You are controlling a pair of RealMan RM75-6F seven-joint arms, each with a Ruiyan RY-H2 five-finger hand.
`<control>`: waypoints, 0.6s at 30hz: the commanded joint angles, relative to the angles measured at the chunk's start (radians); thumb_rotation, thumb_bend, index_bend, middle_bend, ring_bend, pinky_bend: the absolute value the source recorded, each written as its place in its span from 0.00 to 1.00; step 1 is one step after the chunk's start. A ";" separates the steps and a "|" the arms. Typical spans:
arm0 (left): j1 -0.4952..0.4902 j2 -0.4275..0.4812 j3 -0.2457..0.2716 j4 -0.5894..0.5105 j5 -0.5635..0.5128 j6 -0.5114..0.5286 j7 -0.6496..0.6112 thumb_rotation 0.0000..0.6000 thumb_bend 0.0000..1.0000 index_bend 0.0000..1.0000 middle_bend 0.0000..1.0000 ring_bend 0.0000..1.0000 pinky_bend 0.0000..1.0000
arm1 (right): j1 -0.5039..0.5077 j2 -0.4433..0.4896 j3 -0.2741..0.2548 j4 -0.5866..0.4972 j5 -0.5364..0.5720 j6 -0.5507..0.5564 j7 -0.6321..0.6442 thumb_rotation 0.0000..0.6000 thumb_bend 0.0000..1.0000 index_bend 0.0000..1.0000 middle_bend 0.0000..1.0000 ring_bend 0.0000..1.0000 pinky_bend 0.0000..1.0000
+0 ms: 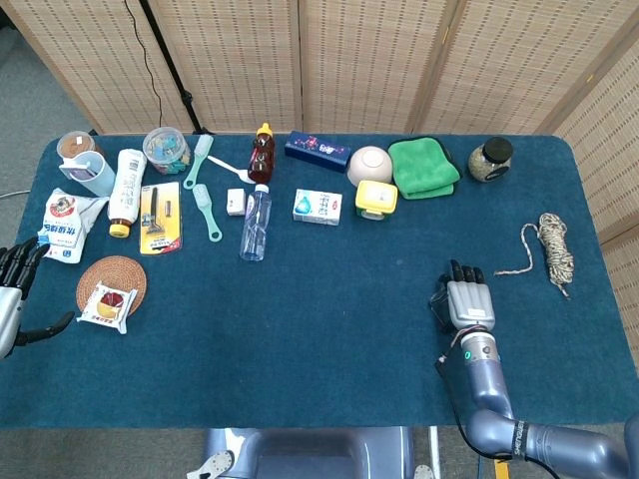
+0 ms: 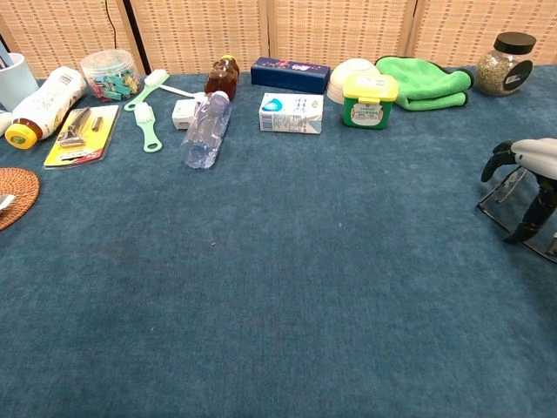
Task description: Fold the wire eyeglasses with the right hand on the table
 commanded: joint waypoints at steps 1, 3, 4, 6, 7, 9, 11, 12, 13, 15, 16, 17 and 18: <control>-0.001 -0.002 0.001 0.001 0.000 -0.002 0.002 0.73 0.20 0.00 0.00 0.00 0.00 | -0.005 0.002 0.000 0.006 -0.005 -0.007 0.006 1.00 0.13 0.25 0.00 0.00 0.00; -0.002 -0.003 0.000 0.001 -0.001 -0.002 0.002 0.73 0.20 0.00 0.00 0.00 0.00 | -0.008 0.000 0.001 0.014 -0.008 -0.012 0.011 1.00 0.13 0.26 0.00 0.00 0.00; -0.002 -0.003 0.000 0.001 -0.001 -0.003 0.003 0.74 0.20 0.00 0.00 0.00 0.00 | -0.009 0.000 0.001 0.017 -0.010 -0.014 0.012 1.00 0.13 0.27 0.00 0.00 0.00; -0.003 -0.003 0.000 0.001 -0.002 -0.003 0.005 0.73 0.20 0.00 0.00 0.00 0.00 | -0.011 -0.002 0.003 0.024 -0.013 -0.017 0.015 1.00 0.13 0.28 0.00 0.00 0.00; -0.003 -0.003 0.000 0.000 -0.002 -0.004 0.005 0.74 0.20 0.00 0.00 0.00 0.00 | -0.012 -0.002 0.004 0.028 -0.013 -0.018 0.015 1.00 0.13 0.28 0.00 0.00 0.00; -0.003 -0.004 -0.001 0.000 -0.002 -0.003 0.006 0.73 0.20 0.00 0.00 0.00 0.00 | -0.011 -0.002 0.004 0.033 -0.014 -0.022 0.011 1.00 0.13 0.29 0.00 0.00 0.00; -0.003 -0.004 -0.001 0.000 -0.003 -0.003 0.006 0.73 0.20 0.00 0.00 0.00 0.00 | -0.011 -0.001 0.005 0.036 -0.014 -0.024 0.008 1.00 0.13 0.29 0.00 0.00 0.00; -0.003 -0.004 -0.001 0.000 -0.003 -0.003 0.006 0.73 0.20 0.00 0.00 0.00 0.00 | -0.011 -0.001 0.005 0.036 -0.014 -0.025 0.007 1.00 0.13 0.30 0.00 0.00 0.00; -0.003 -0.004 -0.001 0.001 -0.004 -0.003 0.006 0.73 0.20 0.00 0.00 0.00 0.00 | -0.010 0.000 0.006 0.036 -0.013 -0.026 0.007 1.00 0.13 0.30 0.01 0.00 0.00; -0.003 -0.005 -0.001 0.002 -0.005 -0.004 0.006 0.73 0.20 0.00 0.00 0.00 0.00 | -0.009 0.002 0.009 0.038 -0.012 -0.030 0.004 1.00 0.13 0.31 0.01 0.00 0.00; -0.003 -0.005 -0.001 0.002 -0.005 -0.004 0.005 0.74 0.20 0.00 0.00 0.00 0.00 | -0.009 0.003 0.010 0.041 -0.010 -0.032 0.002 1.00 0.13 0.31 0.01 0.00 0.00; -0.002 -0.005 -0.001 0.003 -0.005 -0.003 0.005 0.74 0.20 0.00 0.00 0.00 0.00 | -0.008 0.004 0.012 0.043 -0.008 -0.035 0.001 1.00 0.13 0.32 0.02 0.00 0.00; -0.002 -0.005 -0.001 0.003 -0.005 -0.003 0.004 0.74 0.20 0.00 0.00 0.00 0.00 | -0.008 0.004 0.013 0.043 -0.007 -0.036 0.001 1.00 0.13 0.32 0.02 0.00 0.00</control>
